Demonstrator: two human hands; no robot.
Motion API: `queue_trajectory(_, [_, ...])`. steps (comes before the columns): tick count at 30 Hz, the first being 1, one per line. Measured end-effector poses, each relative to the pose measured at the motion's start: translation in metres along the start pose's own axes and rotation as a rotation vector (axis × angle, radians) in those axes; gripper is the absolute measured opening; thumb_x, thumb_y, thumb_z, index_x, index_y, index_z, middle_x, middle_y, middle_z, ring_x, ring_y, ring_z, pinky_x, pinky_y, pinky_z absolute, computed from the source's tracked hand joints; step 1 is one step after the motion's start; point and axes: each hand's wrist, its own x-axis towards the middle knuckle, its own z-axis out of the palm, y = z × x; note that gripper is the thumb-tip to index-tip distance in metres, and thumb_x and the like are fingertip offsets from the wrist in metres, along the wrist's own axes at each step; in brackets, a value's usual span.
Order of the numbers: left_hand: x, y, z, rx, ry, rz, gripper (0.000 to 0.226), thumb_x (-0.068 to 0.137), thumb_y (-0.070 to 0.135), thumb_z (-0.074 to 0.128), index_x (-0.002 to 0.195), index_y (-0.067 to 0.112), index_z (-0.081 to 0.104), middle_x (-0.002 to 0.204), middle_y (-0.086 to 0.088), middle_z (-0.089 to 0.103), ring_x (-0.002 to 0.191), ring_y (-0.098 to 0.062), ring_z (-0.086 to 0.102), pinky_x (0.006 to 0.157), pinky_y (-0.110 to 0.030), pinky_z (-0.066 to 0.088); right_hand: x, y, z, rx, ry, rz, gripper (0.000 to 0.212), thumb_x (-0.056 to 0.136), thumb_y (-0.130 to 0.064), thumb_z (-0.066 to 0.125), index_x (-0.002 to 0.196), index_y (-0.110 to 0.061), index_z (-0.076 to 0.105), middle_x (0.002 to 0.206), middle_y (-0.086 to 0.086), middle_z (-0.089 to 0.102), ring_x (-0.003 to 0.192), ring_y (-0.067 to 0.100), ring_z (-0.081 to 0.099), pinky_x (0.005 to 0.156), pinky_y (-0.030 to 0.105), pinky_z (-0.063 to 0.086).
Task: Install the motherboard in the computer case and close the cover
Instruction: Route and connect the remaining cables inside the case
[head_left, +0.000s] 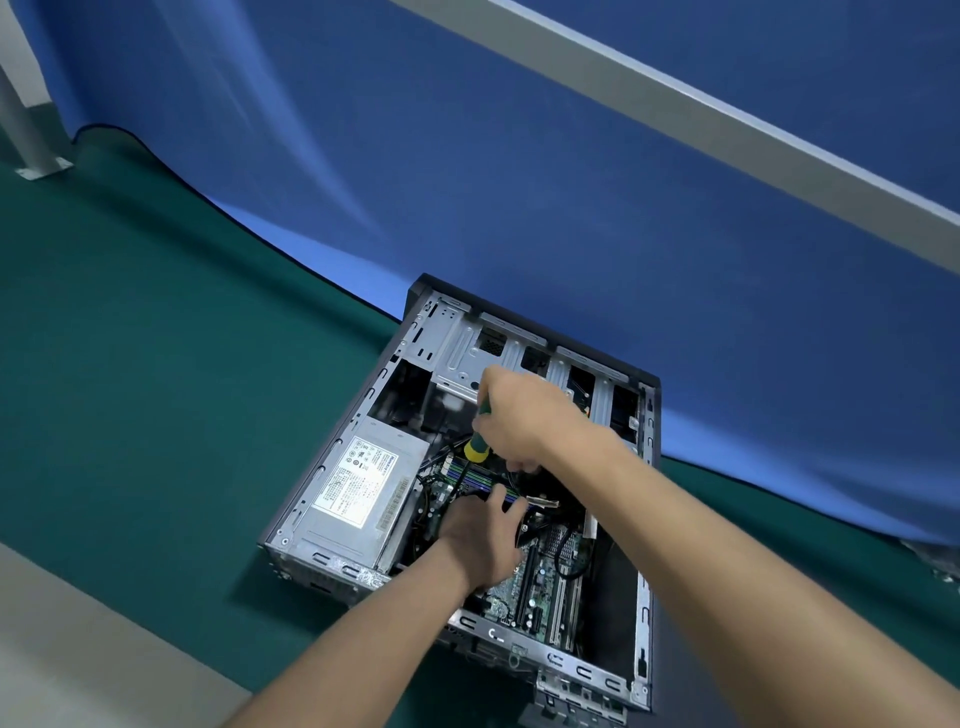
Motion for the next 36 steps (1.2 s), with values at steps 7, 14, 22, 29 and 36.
queue_trajectory(7, [0.002, -0.002, 0.000, 0.016, -0.038, -0.011, 0.051, 0.096, 0.047, 0.039, 0.134, 0.013, 0.037, 0.136, -0.017, 0.038, 0.094, -0.033, 0.059, 0.078, -0.042, 0.053, -0.005, -0.007, 0.003, -0.119, 0.068, -0.014, 0.029, 0.100, -0.035, 0.044, 0.112, -0.009, 0.048, 0.090, 0.006, 0.048, 0.080, 0.027, 0.047, 0.065, 0.032, 0.035])
queue_trajectory(14, [-0.003, 0.000, -0.006, 0.038, -0.037, -0.002, 0.056, 0.096, 0.049, 0.037, 0.138, 0.013, 0.029, 0.145, -0.018, 0.026, 0.084, -0.033, 0.061, 0.072, -0.041, 0.055, -0.003, -0.007, 0.001, -0.199, 0.096, 0.005, 0.034, 0.100, -0.033, 0.046, 0.076, -0.010, 0.043, 0.076, 0.004, 0.052, 0.074, 0.026, 0.050, 0.055, 0.029, 0.036])
queue_trajectory(22, [-0.008, 0.000, -0.012, 0.029, -0.041, 0.018, 0.061, 0.096, 0.049, 0.039, 0.143, 0.012, 0.023, 0.150, -0.018, 0.018, 0.091, -0.035, 0.060, 0.075, -0.041, 0.054, -0.007, -0.003, 0.005, -0.063, 0.046, 0.002, 0.022, 0.098, -0.024, 0.048, 0.111, -0.007, 0.045, 0.089, 0.009, 0.056, 0.075, 0.029, 0.057, 0.062, 0.035, 0.048])
queue_trajectory(29, [-0.009, 0.002, -0.010, -0.009, -0.044, 0.010, 0.051, 0.098, 0.036, 0.041, 0.142, 0.013, 0.031, 0.147, -0.018, 0.024, 0.102, -0.035, 0.055, 0.080, -0.039, 0.049, -0.004, -0.004, 0.008, -0.092, 0.028, 0.038, 0.024, 0.099, -0.032, 0.042, 0.100, -0.009, 0.036, 0.081, 0.006, 0.051, 0.066, 0.025, 0.052, 0.057, 0.032, 0.038])
queue_trajectory(36, [-0.007, 0.000, -0.006, -0.192, 0.007, -0.019, 0.045, 0.092, 0.026, 0.048, 0.134, 0.011, 0.043, 0.134, -0.018, 0.041, 0.115, -0.035, 0.048, 0.072, -0.034, 0.036, -0.004, -0.003, 0.012, -0.193, 0.170, 0.023, 0.035, 0.102, -0.035, 0.037, 0.115, -0.004, 0.046, 0.088, 0.006, 0.057, 0.076, 0.027, 0.053, 0.059, 0.030, 0.037])
